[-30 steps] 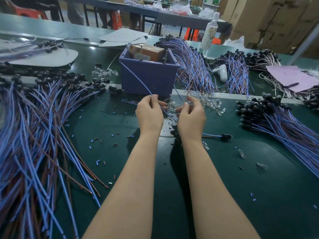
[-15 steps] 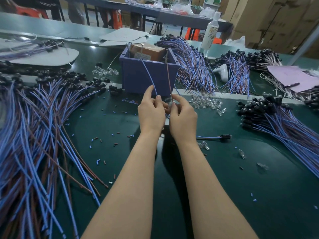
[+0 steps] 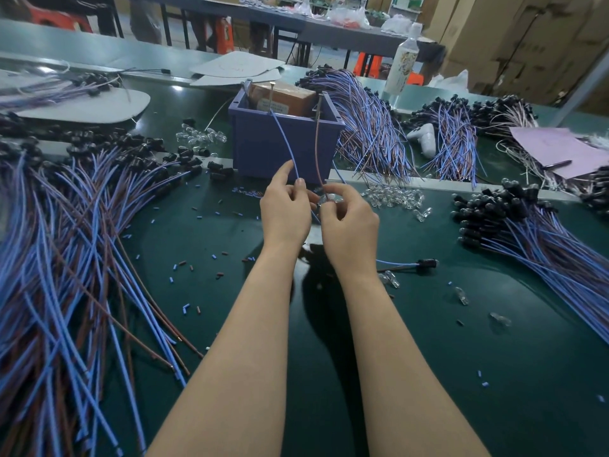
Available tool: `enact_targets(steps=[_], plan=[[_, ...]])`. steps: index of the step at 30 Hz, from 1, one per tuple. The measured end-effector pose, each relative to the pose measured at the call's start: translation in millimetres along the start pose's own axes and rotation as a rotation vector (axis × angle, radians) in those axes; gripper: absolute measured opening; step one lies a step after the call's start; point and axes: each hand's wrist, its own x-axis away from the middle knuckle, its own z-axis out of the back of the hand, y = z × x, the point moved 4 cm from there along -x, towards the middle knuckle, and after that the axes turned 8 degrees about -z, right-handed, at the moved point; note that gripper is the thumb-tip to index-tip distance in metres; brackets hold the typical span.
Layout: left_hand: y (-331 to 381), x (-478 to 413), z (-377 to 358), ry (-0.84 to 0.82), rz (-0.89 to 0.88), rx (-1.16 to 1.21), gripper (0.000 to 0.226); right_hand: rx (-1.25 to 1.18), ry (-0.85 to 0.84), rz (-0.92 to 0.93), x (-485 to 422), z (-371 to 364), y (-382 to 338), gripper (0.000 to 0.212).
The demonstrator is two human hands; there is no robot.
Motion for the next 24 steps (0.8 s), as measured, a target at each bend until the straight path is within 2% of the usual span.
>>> enact_targets(steps=[19, 24], plan=[[0.7, -0.9, 0.9, 0.008, 0.003, -0.025, 0.038, 0.009, -0.015, 0.021, -0.7, -0.2, -0.8, 0.026], [4.4, 0.0, 0.3, -0.018, 0.032, -0.049, 0.025, -0.003, -0.062, 0.009, -0.8, -1.3, 0.6, 0.027]])
